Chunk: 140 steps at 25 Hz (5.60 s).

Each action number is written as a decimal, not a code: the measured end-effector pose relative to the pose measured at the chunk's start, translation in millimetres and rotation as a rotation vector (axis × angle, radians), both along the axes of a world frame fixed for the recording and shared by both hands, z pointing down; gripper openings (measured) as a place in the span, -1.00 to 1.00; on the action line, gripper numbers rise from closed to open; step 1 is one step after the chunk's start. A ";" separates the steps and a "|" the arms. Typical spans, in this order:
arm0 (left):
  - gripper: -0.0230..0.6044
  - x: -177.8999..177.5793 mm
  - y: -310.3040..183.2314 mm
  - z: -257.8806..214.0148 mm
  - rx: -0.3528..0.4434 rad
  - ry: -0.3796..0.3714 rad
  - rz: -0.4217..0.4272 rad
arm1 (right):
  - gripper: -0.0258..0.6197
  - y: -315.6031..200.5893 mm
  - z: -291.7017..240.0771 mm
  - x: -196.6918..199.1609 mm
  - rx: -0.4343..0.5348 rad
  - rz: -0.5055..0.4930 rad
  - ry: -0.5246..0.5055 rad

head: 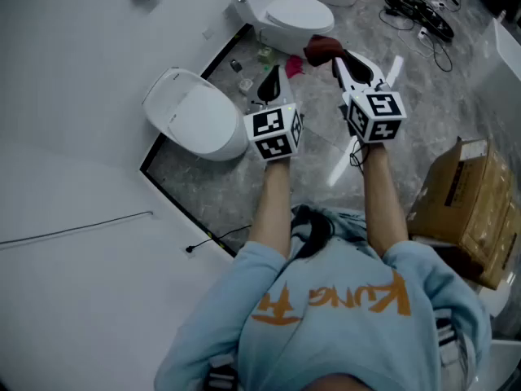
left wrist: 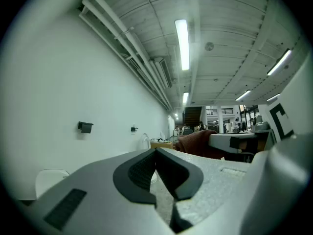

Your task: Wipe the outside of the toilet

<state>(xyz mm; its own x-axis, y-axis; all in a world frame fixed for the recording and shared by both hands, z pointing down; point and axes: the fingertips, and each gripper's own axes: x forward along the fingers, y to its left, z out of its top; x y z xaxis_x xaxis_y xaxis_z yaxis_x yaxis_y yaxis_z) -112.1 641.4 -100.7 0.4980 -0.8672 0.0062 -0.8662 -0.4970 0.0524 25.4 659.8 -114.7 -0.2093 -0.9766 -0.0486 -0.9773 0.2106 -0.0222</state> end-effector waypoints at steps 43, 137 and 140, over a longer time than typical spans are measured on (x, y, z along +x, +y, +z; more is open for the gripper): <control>-0.93 23.0 -340.1 104.1 -0.211 0.009 0.022 | -0.78 -287.2 67.2 100.0 -0.110 0.183 -0.093; -0.93 23.7 -695.9 613.7 -0.889 -0.017 -0.200 | -0.79 -838.0 651.7 58.3 -0.737 0.107 -0.398; -0.93 23.4 -696.3 612.4 -0.887 -0.017 -0.217 | -0.79 -830.4 651.5 66.9 -0.741 0.112 -0.403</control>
